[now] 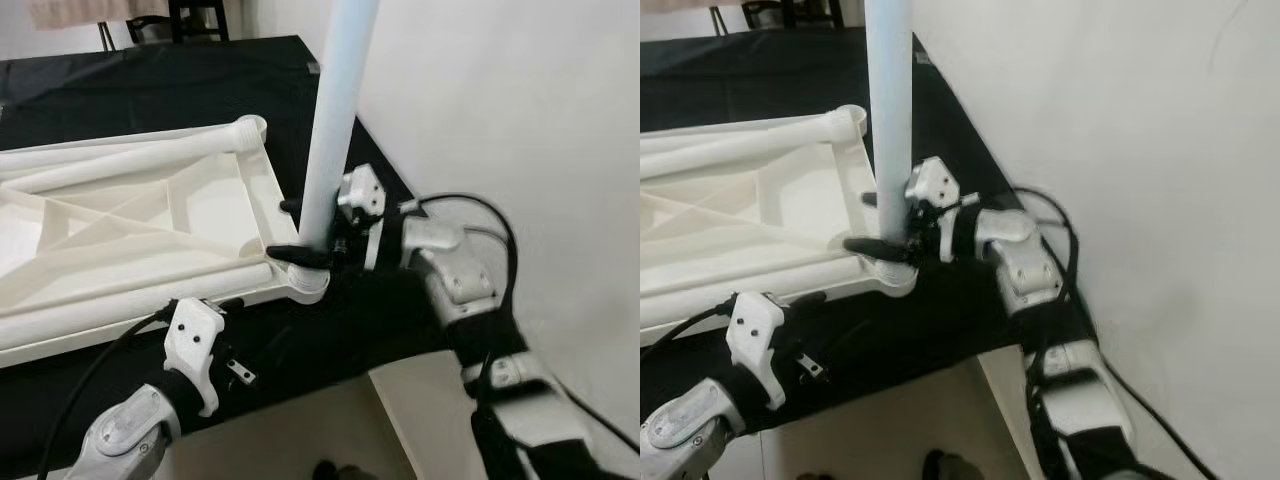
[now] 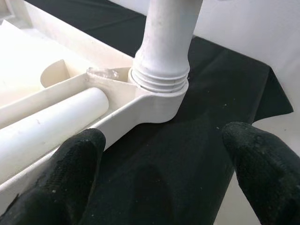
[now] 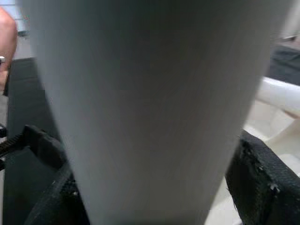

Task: Building children table

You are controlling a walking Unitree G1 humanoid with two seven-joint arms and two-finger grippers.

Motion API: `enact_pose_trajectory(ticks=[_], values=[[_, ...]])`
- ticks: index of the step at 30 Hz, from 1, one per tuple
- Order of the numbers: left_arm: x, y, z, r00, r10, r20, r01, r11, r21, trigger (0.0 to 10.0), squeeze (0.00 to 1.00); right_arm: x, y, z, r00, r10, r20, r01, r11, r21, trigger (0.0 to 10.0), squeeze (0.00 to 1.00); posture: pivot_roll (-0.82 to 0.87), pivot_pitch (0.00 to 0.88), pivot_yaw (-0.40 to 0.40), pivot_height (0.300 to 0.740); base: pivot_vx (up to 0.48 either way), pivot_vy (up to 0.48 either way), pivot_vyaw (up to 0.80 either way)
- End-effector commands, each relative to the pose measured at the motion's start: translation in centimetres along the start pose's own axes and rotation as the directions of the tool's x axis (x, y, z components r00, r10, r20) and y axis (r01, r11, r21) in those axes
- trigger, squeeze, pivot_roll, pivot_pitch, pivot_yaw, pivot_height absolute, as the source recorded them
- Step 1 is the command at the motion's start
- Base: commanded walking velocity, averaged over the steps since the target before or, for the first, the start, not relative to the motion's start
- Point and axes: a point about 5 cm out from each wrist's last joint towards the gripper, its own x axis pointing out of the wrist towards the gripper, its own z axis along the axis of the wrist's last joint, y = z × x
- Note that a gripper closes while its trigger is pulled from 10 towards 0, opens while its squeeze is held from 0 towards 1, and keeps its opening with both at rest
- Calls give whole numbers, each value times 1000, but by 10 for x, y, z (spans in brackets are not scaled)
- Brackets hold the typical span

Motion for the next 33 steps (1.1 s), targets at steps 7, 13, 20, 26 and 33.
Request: enact_pose_trajectory(ticks=[7,13,20,26,33], values=[[-4,-3,-3,1000,2,-12,-2,1000,-2,10000,0,1,-4,-2,991,134,-14,-133,989,56,0,0,129,186,-138,740,0,0,0],[-4,-4,-4,1000,-1,-12,1,1000,-4,10000,0,-6,-7,-4,987,160,-22,-158,985,74,0,0,120,183,-138,740,0,0,0],[-5,-8,-5,1000,-15,-13,15,1000,-10,10000,0,-13,18,-75,879,-390,-275,436,891,129,0,0,107,192,-148,740,0,0,0],[-7,-7,-5,1000,-18,-18,17,1000,-16,10000,0,-11,77,-100,702,-575,-421,669,735,111,0,0,72,170,-117,740,0,0,0],[-7,-8,-9,1000,-9,-20,9,1000,-26,10000,0,3,56,-92,750,-544,-378,623,772,127,0,0,103,140,-142,740,0,0,0]])
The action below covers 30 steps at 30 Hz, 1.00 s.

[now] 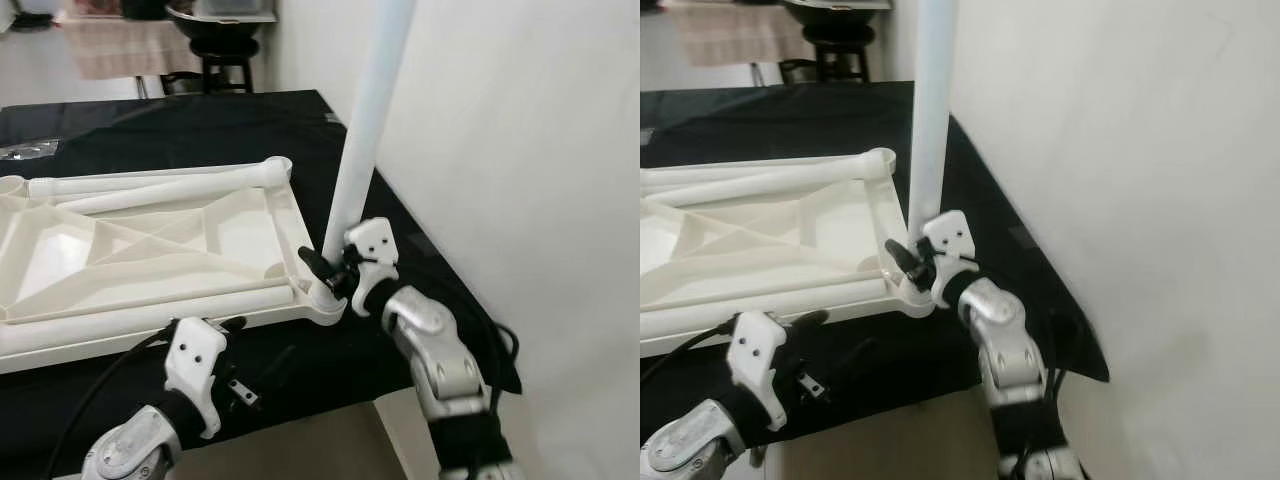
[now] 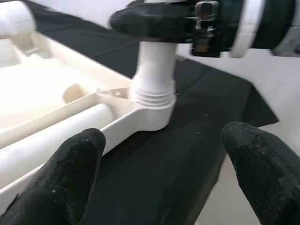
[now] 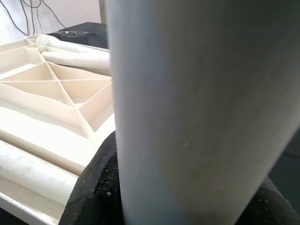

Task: Building children table

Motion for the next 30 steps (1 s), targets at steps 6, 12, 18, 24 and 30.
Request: enact_pose_trajectory(ticks=[6,12,18,24,30], values=[[0,-2,-5,1000,-1,-15,1,1000,-10,10000,0,7,23,1,929,370,24,-371,928,40,10000,1000,102,113,-133,740,0,0,0],[1,-5,-6,1000,-12,-16,12,1000,-14,10000,0,0,16,26,791,601,112,-600,798,-46,10000,0,106,116,-134,740,0,0,0],[0,-6,-5,1000,-12,-16,12,1000,-13,10000,0,2,-3,31,654,756,-10,-751,648,-126,10000,0,121,138,-134,740,0,0,0],[-1,-6,-5,1000,-8,-20,8,1000,-15,10000,0,7,-12,32,613,787,-67,-789,604,-113,0,0,122,154,-137,740,0,0,0],[-1,-6,-6,1000,-5,-19,4,1000,-17,10000,0,11,-18,31,640,764,-75,-767,633,-103,0,0,113,165,-147,740,0,0,0]])
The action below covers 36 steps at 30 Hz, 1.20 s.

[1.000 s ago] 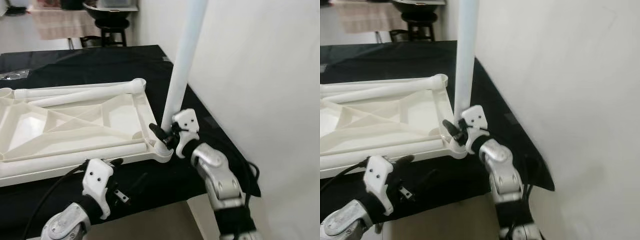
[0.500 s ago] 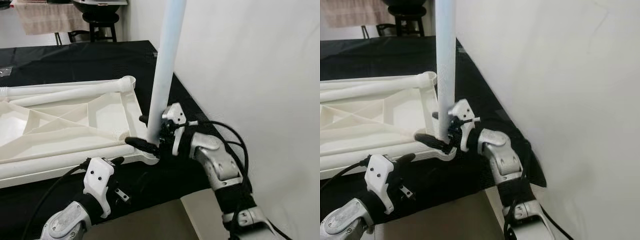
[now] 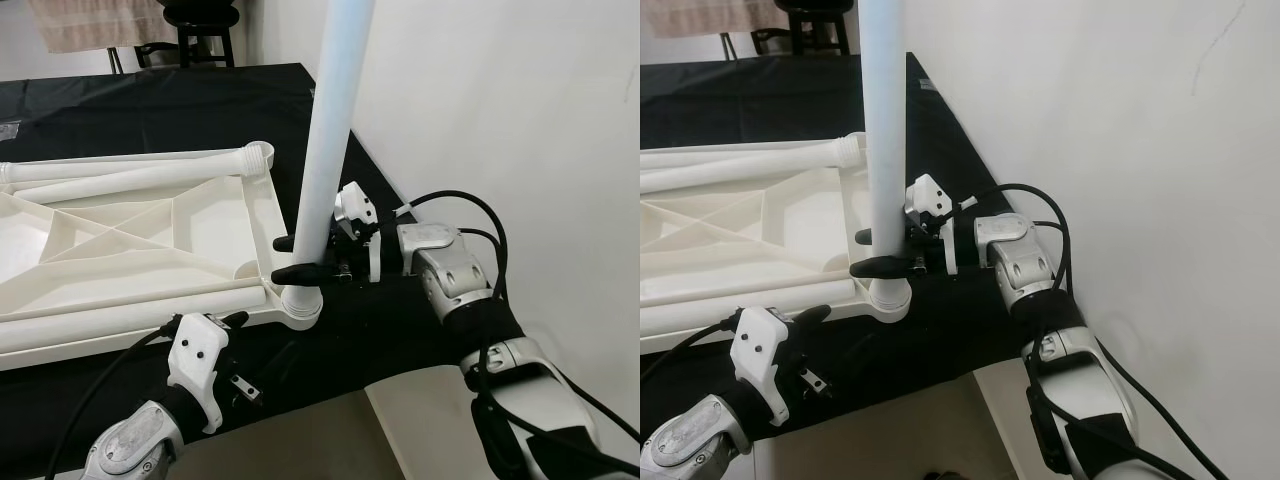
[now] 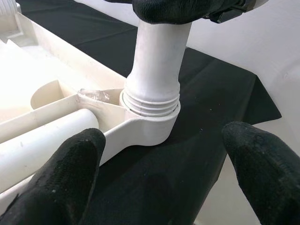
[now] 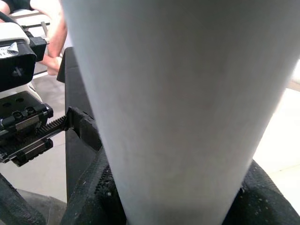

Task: Building children table

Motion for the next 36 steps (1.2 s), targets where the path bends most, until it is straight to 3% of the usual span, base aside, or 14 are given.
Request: enact_pose_trajectory(ticks=[1,9,10,11,12,16,20,25,26,27,30,31,32,36], values=[[0,-4,-1,1000,-9,-5,9,1000,-7,10000,0,2,2,-9,1000,-10,-20,11,999,32,0,0,105,173,-149,740,0,0,0],[-1,-6,0,1000,-12,0,12,1000,-10,10000,0,-13,6,-31,969,-246,-6,246,965,92,0,0,86,191,-158,740,0,0,0],[-2,-6,0,1000,-15,-1,15,1000,-10,10000,0,-12,12,-46,887,-458,-55,461,877,133,0,0,75,202,-153,740,0,0,0],[-2,-6,0,1000,-15,-1,15,1000,-10,10000,0,-12,12,-46,887,-458,-55,461,877,133,0,0,75,202,-153,740,0,0,0],[-3,-6,1,1000,-16,-1,16,1000,-11,10000,0,-16,21,-63,723,-672,-160,690,716,110,0,0,65,210,-146,740,0,0,0],[-2,-5,1,1000,-21,0,21,1000,-18,10000,0,-12,52,-80,573,-781,-248,816,572,86,0,0,34,196,-124,740,0,0,0],[0,-5,1,1000,-27,3,28,999,-22,10000,0,-7,54,-81,605,-756,-249,790,609,67,0,0,44,191,-131,740,0,0,0],[2,-4,3,1000,-20,12,20,1000,-12,10000,0,-10,28,-76,562,-792,-238,820,570,38,0,0,60,175,-134,740,0,0,0],[2,-4,3,1000,-19,13,19,1000,-12,10000,0,-10,25,-72,556,-799,-231,825,564,32,2196,0,60,175,-134,740,0,0,0],[3,-4,3,1000,-20,15,20,1000,-10,10000,0,-10,20,-66,548,-807,-221,829,558,20,10000,0,59,174,-133,740,0,0,0],[4,-3,4,1000,-21,16,22,1000,-8,10000,0,-7,15,-53,563,-808,-175,822,569,20,10000,0,58,171,-132,740,0,0,0],[4,-3,4,1000,-22,17,22,1000,-7,10000,0,-2,12,-41,645,-757,-110,763,645,37,10000,78,59,169,-133,740,0,0,0],[5,-3,4,1000,-23,17,23,1000,-6,10000,0,2,12,-31,736,-674,-55,677,733,74,10000,1000,62,169,-135,740,0,0,0],[5,-2,5,1000,-19,16,19,1000,1,10000,0,1,13,-16,896,-443,41,441,896,50,10000,1000,69,166,-136,740,0,0,0]])
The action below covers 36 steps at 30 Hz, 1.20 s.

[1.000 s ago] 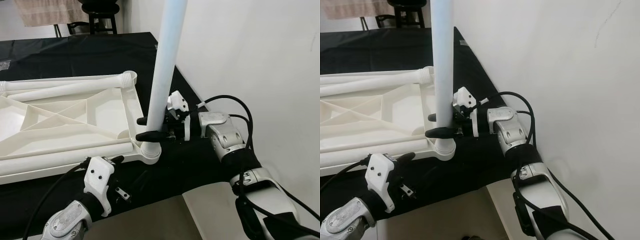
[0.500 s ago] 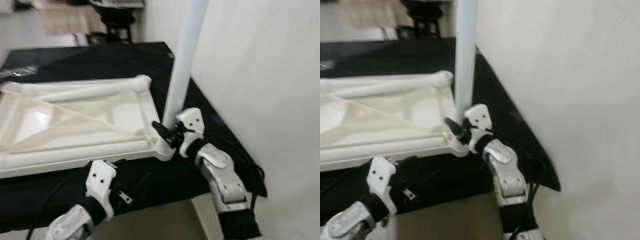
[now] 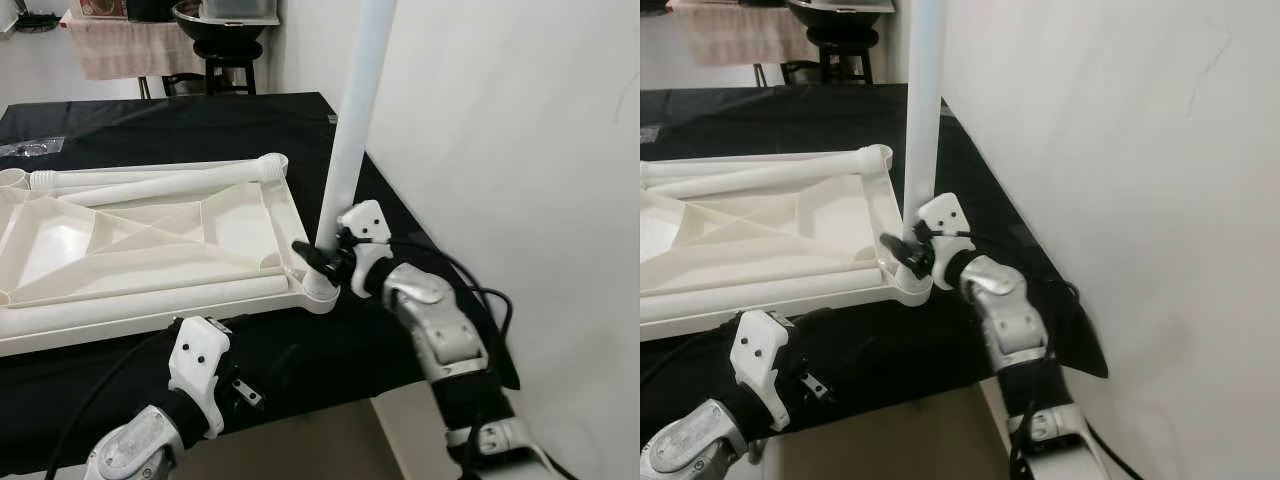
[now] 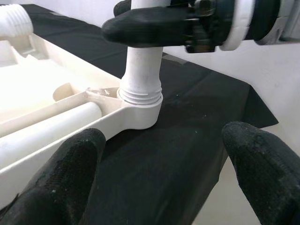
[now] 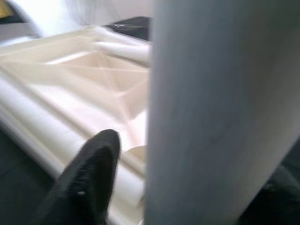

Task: Building children table

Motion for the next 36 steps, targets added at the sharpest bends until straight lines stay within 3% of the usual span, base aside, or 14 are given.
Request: enact_pose_trajectory(ticks=[1,3,4,6,7,12,13,15,16,21,28,32,34,36], values=[[1,-1,-3,1000,-4,-17,3,1000,-10,10000,0,1,2,7,979,200,40,-199,980,-22,10000,1000,75,166,-140,740,0,0,0],[1,0,-2,1000,1,-15,-1,1000,-7,10000,0,0,-2,12,951,310,17,-309,950,-50,10000,1000,80,167,-142,740,0,0,0],[1,1,-2,1000,3,-15,-3,1000,-5,10000,0,-1,-3,15,921,389,-8,-389,919,-69,10000,447,82,170,-142,740,0,0,0],[1,1,-2,1000,4,-15,-4,1000,-4,10000,0,-2,-3,16,899,437,-28,-438,895,-82,10000,447,82,170,-142,740,0,0,0],[1,1,-2,1000,5,-15,-5,1000,-3,10000,0,-2,-3,18,875,482,-48,-484,871,-83,10000,0,85,174,-143,740,0,0,0],[1,2,-1,1000,1,-17,-1,1000,0,10000,0,8,-8,25,854,515,-67,-519,850,-87,10000,0,93,191,-136,740,0,0,0],[1,2,0,1000,-2,-21,2,1000,2,10000,0,11,-10,26,852,519,-74,-524,848,-85,4235,0,100,200,-128,740,0,0,0],[0,3,0,1000,-5,-25,5,1000,4,10000,0,13,-12,27,844,530,-77,-535,842,-73,4353,0,101,202,-127,740,0,0,0],[-1,3,1,1000,-6,-27,6,1000,5,10000,0,12,-12,27,826,557,-82,-562,825,-62,0,0,112,210,-125,740,0,0,0],[-3,4,2,1000,-4,-30,4,1000,12,10000,0,10,-17,24,824,560,-90,-565,824,-44,0,0,118,216,-124,740,0,0,0],[-6,5,8,1000,-2,-25,2,1000,23,10000,0,-10,-40,-23,972,110,-207,-110,994,10,0,0,105,239,-126,740,0,0,0],[-9,8,10,1000,6,-29,-5,999,34,10000,0,-30,-33,-66,834,-417,-360,471,879,73,0,0,116,244,-119,740,0,0,0],[-11,12,11,999,11,-33,-10,999,41,10000,0,-35,19,-76,853,-362,-376,438,889,136,0,0,102,244,-89,740,0,0,0],[-11,12,11,999,11,-33,-10,999,41,10000,0,-35,19,-76,853,-362,-376,438,889,136,0,0,102,244,-89,740,0,0,0]])
